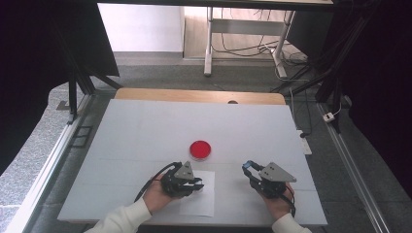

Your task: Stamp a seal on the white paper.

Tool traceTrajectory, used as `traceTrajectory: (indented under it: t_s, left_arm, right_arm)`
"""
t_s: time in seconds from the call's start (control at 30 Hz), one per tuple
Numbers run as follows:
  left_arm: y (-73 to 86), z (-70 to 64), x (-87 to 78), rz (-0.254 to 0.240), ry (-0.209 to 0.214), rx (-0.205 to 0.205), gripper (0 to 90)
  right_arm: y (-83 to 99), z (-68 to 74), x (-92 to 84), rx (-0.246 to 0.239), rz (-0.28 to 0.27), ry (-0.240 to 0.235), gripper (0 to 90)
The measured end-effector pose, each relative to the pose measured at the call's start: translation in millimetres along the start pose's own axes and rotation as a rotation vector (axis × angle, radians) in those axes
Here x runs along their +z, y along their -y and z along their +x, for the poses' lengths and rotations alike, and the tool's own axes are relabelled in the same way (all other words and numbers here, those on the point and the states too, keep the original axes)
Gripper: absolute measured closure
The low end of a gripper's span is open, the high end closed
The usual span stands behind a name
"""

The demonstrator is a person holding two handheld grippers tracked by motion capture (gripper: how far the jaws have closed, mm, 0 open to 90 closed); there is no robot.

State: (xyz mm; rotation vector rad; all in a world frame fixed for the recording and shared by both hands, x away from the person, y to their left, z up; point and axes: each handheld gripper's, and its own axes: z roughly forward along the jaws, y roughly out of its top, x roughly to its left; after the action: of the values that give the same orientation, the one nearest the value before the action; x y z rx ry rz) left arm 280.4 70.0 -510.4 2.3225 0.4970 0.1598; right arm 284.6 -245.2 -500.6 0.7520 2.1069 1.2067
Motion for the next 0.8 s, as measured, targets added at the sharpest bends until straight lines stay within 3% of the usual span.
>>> traceTrajectory:
  t_s: [0.67, 0.8]
  left_arm:
    - [-0.1, -1.5, -0.5, -0.005, -0.010, 0.007, 76.2]
    - [-6.1, -0.3, -13.8, -0.077, -0.033, -0.003, 76.0]
  right_arm:
    - [0.0, -0.5, 0.0, 0.000, -0.001, -0.001, 65.4]
    - [0.0, -0.9, 0.1, 0.000, 0.001, -0.001, 65.4]
